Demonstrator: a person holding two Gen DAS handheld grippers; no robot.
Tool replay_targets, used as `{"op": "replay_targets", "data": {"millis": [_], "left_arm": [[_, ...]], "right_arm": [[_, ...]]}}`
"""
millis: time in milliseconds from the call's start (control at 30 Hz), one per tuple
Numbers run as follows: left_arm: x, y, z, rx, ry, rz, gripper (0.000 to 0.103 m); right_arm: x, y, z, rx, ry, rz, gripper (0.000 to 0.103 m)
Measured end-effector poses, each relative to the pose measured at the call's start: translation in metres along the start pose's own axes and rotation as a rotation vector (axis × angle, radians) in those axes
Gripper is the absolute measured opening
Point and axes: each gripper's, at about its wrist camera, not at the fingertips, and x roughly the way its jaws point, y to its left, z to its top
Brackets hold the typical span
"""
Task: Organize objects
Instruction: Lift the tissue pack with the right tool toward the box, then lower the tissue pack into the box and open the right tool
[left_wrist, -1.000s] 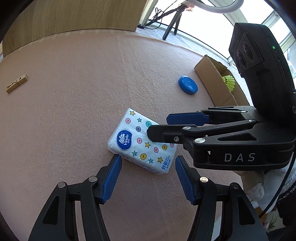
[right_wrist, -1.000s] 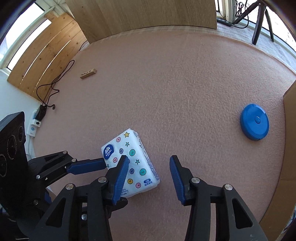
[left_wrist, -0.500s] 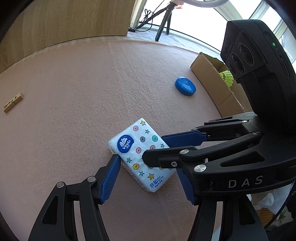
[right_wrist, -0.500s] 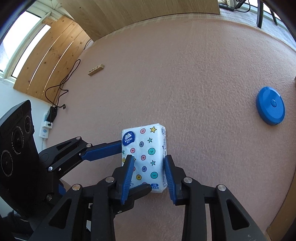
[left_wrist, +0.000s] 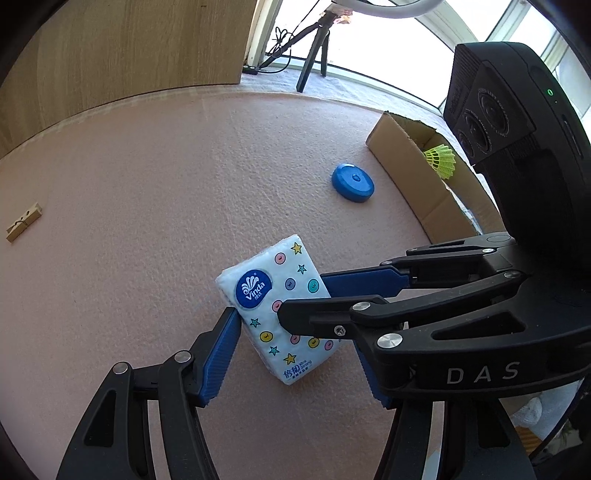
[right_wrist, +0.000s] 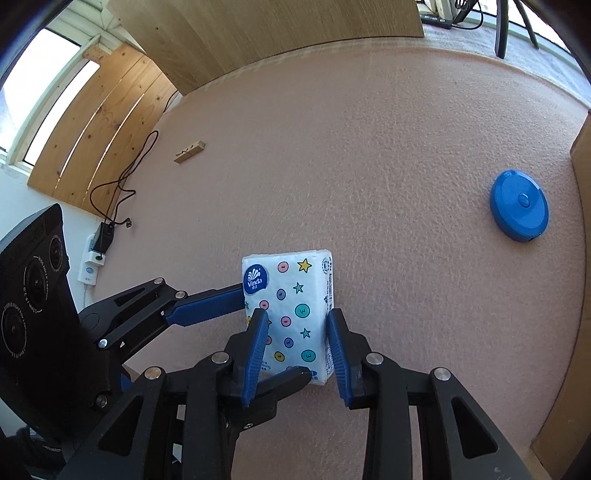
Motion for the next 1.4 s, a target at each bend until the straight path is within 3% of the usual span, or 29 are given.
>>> {"op": "replay_targets", "data": {"millis": [267, 800, 1133, 1400], "left_arm": [[0.002, -0.041, 0.036, 0.093, -0.037, -0.021, 0.065], [0.026, -0.172, 0.095, 0.305, -0.082, -0.147, 0.065], [0.06, -0.245, 0.121, 0.381, -0.078, -0.213, 0.065], [0.083, -0.273, 0.134, 0.398, -0.071, -0.235, 0.065]], "right_arm": [[-0.045, -0.025, -0.001, 0.055, -0.089, -0.011, 0.03], [-0.152, -0.11, -0.027, 0.191, -0.263, -0.12, 0.03], [-0.193, -0.166, -0.044, 0.262, -0.312, -0.202, 0.03], [-0.207, -0.197, -0.047, 0.288, -0.327, -0.232, 0.03]]}}
